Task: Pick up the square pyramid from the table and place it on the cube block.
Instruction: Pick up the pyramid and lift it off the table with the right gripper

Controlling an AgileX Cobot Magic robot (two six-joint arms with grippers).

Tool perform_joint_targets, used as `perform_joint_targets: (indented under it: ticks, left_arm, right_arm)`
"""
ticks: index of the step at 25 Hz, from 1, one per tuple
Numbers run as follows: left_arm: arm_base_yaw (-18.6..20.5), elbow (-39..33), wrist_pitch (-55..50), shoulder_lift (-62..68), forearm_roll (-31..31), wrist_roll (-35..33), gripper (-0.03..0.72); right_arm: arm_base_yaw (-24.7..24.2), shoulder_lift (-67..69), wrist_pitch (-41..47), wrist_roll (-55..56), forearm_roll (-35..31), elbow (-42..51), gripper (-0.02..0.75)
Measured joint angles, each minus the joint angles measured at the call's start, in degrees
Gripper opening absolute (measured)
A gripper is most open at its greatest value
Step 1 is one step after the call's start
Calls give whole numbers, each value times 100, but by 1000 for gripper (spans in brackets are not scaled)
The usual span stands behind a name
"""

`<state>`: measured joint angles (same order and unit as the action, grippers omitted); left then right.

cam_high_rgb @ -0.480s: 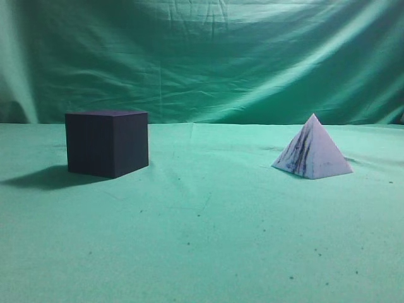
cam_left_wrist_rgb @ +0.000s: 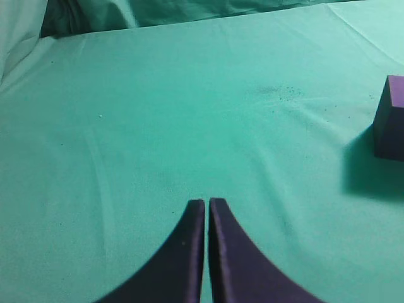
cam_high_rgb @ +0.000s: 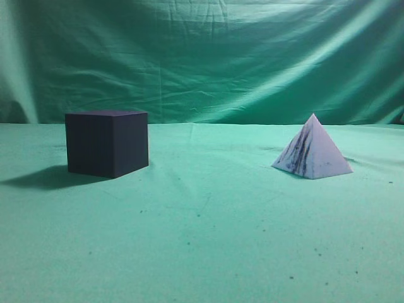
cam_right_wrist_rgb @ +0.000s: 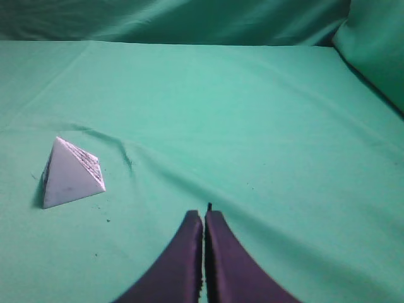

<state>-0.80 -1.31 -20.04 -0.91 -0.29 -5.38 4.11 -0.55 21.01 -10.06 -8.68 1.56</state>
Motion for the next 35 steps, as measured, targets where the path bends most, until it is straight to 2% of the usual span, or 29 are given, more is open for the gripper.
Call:
perform_joint_targets:
  ticks: [8, 10, 14, 16, 20, 27, 31, 35]
  left_arm:
    - [0, 0, 0, 0, 0, 0, 0]
    - [0, 0, 0, 0, 0, 0, 0]
    - [0, 0, 0, 0, 0, 0, 0]
    - [0, 0, 0, 0, 0, 0, 0]
    - [0, 0, 0, 0, 0, 0, 0]
    - [0, 0, 0, 0, 0, 0, 0]
    - [0, 0, 0, 0, 0, 0, 0]
    - [0, 0, 0, 0, 0, 0, 0]
  right_arm:
    - [0, 0, -203, 0, -92, 4, 0]
    - [0, 0, -657, 10, -507, 4, 0]
    - [0, 0, -2249, 46, -1369, 4, 0]
    - [0, 0, -2479, 59, -1528, -77, 0]
    - [0, 174, -1328, -7, -1552, -1000, 0]
    - [0, 1803, 461, -124, -1552, -2190, 0]
    - [0, 2674, 1256, -1110, -1540, -2692, 0]
    - [522, 3629, 1894, -1590, -1460, -3348, 0]
